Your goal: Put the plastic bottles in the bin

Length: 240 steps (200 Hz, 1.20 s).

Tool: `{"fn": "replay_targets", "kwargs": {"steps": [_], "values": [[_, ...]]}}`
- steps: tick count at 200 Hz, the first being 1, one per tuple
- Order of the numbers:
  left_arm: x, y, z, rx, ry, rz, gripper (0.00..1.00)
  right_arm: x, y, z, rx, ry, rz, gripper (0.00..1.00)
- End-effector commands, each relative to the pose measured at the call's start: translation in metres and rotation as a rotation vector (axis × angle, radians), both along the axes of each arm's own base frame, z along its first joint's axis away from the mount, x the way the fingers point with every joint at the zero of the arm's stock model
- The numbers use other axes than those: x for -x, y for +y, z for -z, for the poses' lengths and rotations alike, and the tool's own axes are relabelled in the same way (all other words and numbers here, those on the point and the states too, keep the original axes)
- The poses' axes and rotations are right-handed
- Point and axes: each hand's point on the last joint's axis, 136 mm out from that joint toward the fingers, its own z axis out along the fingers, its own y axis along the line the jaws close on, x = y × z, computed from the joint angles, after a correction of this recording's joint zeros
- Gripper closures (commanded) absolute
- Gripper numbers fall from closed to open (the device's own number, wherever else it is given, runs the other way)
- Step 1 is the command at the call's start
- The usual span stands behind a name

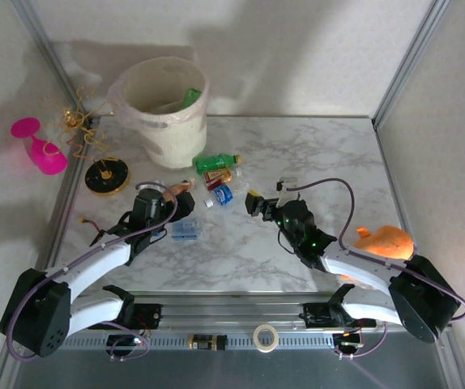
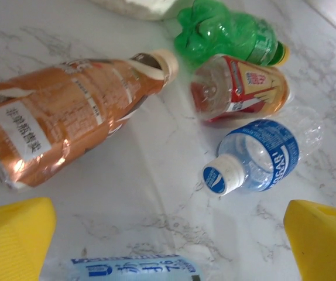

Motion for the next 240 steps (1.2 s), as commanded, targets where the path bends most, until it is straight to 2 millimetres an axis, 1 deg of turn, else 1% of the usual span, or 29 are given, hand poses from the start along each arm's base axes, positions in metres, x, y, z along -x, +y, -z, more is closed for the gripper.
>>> {"fn": "replay_targets", "kwargs": {"steps": [1,40,63,92,112,145,166,188,207,224,240], "values": [[0.015,0.005,0.017,-0.016,0.068,0.007,0.00,0.001,-0.014,-0.003,-0.022,-0.020,0.057,0.01],[0.030,0.006,0.028,-0.029,0.123,0.016,0.00,0.005,-0.020,-0.006,-0.042,-0.030,0.067,0.01],[0.037,0.005,0.031,-0.010,0.137,0.018,0.00,0.009,-0.026,-0.004,-0.050,-0.032,0.075,0.01],[0.048,0.000,0.034,0.024,0.154,0.031,0.00,0.013,-0.032,-0.003,-0.066,-0.034,0.086,0.01],[0.056,-0.004,0.036,0.018,0.178,0.061,0.00,0.015,-0.035,-0.002,-0.072,-0.034,0.090,0.01],[0.069,-0.020,0.035,0.062,0.211,0.116,0.00,0.016,-0.039,-0.002,-0.076,-0.037,0.103,0.01],[0.078,-0.038,0.033,0.111,0.222,0.149,0.01,0.016,-0.039,-0.002,-0.079,-0.035,0.105,0.01],[0.086,-0.055,0.025,0.166,0.229,0.180,0.00,0.015,-0.040,-0.001,-0.077,-0.034,0.111,0.01],[0.085,-0.067,0.009,0.202,0.208,0.208,0.01,0.015,-0.040,-0.001,-0.079,-0.035,0.110,0.01],[0.077,-0.070,-0.007,0.187,0.168,0.216,0.01,0.015,-0.039,0.000,-0.080,-0.033,0.109,0.01],[0.069,-0.068,-0.012,0.120,0.131,0.227,0.00,0.015,-0.039,0.001,-0.080,-0.030,0.108,0.01]]}}
